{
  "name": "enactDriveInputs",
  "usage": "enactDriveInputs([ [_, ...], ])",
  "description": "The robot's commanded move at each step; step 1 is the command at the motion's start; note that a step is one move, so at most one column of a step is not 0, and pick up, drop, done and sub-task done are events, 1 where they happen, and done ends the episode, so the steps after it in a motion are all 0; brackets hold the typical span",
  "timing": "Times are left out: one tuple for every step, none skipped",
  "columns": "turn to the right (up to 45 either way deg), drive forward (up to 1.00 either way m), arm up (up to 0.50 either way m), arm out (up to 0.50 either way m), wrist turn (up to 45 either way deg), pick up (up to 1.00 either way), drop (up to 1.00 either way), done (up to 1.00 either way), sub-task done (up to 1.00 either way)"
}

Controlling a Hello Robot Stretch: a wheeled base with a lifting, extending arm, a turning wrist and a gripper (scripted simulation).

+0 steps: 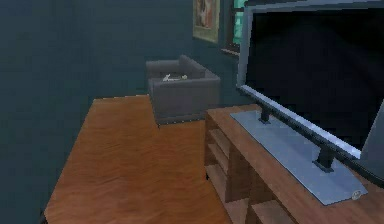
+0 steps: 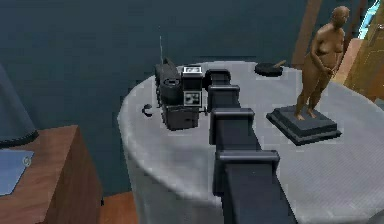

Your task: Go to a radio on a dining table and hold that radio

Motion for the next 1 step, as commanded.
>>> enactDriveInputs([
  [0.0, 0.00, 0.00, 0.00, 0.0, 1.00, 0.00, 0.00, 0.00],
])
